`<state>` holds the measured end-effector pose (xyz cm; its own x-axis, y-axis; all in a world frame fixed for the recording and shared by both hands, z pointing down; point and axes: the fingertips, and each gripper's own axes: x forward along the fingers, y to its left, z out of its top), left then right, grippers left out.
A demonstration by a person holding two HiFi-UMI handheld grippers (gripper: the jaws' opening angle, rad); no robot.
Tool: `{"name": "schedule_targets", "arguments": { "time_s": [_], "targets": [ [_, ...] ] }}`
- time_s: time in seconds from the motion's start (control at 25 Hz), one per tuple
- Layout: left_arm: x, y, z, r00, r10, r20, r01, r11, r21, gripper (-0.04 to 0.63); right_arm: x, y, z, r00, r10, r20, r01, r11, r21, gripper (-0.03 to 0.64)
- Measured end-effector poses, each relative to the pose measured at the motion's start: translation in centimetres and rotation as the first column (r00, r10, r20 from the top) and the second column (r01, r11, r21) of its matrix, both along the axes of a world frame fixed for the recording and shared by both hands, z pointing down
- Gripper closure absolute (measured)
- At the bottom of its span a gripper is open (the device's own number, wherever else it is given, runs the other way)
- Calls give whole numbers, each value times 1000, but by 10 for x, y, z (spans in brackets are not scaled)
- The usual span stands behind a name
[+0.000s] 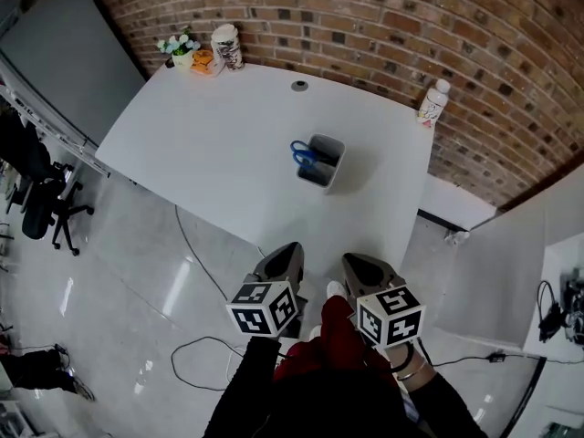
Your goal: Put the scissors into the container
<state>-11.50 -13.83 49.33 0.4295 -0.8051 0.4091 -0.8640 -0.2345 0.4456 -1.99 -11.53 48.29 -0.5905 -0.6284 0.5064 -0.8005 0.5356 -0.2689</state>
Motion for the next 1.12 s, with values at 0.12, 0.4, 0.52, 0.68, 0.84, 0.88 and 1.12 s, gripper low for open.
{"name": "schedule_targets", "arguments": {
  "time_s": [0.12, 0.4, 0.52, 0.68, 0.84, 0.88, 1.12],
  "targets": [
    [1, 14, -4, 1000, 13, 8, -13, 1000, 12, 591, 0, 12, -4, 1000, -2, 0, 2, 1000, 16, 609],
    [2, 44, -14, 997, 45, 67, -48, 998, 40, 592, 6, 34, -10, 1000, 4, -19, -3, 999, 50, 609],
    [-2, 54, -20, 996, 45, 84, -49, 997, 54, 592, 8, 42, -13, 1000, 13, -12, -12, 998, 68, 609],
    [-10, 68, -26, 995, 32, 91, -38, 997, 66, 592, 13, 49, -17, 999, 30, -16, -29, 996, 90, 609],
    [-16, 80, -25, 996, 18, 93, -24, 998, 62, 592, 17, 54, -20, 999, 32, -19, -30, 995, 94, 609],
    [-18, 82, -25, 996, 15, 93, -20, 998, 61, 592, 18, 56, -21, 999, 33, -20, -31, 995, 96, 609],
    [-23, 94, -24, 996, 5, 92, -10, 998, 57, 592, 24, 65, -25, 999, 47, 10, -47, 995, 84, 609]
  ]
}}
